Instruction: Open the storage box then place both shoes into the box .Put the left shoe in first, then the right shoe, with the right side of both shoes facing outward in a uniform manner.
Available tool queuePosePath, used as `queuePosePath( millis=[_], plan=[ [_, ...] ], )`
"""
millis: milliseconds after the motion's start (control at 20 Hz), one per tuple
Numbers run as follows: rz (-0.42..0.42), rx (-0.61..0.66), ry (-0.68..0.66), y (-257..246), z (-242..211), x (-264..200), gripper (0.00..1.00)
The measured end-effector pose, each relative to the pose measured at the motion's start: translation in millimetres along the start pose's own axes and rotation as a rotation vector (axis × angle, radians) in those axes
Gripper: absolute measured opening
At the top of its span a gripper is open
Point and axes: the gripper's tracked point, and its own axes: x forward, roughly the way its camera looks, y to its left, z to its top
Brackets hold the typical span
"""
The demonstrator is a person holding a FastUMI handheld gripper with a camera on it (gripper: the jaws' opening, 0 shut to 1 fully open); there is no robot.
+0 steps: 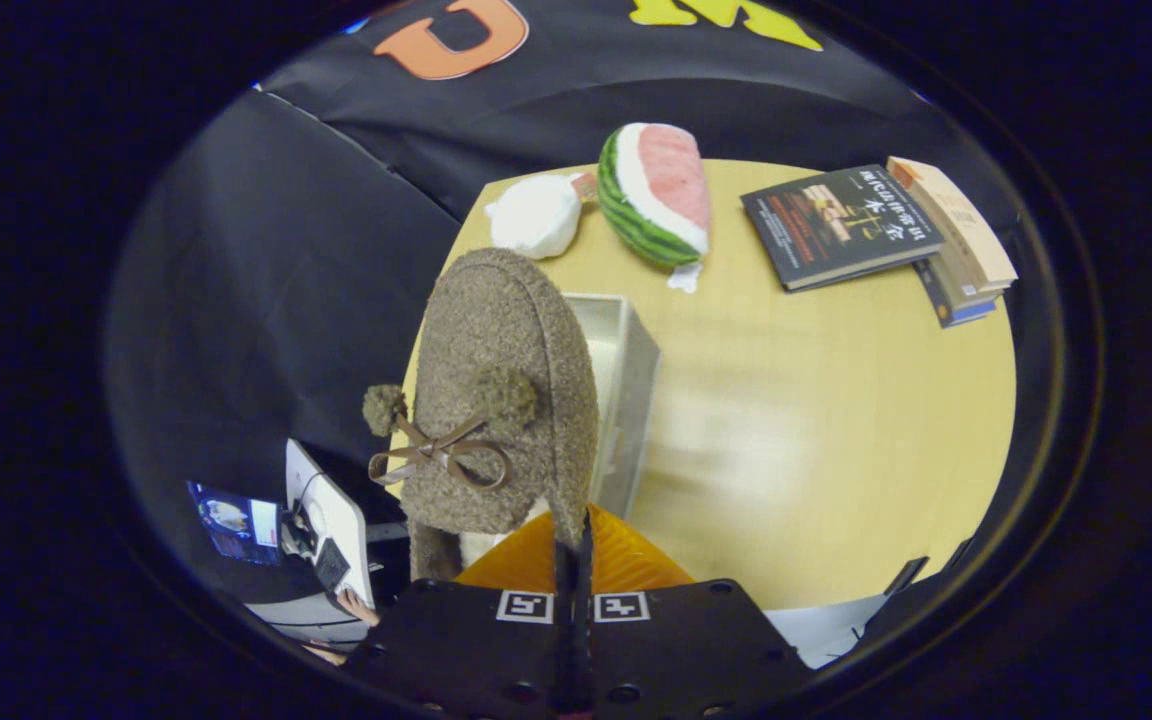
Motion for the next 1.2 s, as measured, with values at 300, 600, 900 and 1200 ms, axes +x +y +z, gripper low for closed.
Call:
queuePosePath(
  millis=[300, 600, 900, 1200],
  plan=[
    [-0.175, 0.046, 0.045, 14, 10, 70, 0.01],
    [-0.321, 0.121, 0.078, -9, 13, 111, 0.0],
    [-0.358, 0.179, 0.113, -20, 8, 135, 0.01],
    [-0.419, 0.189, 0.085, -24, 10, 140, 0.06]
  ],
)
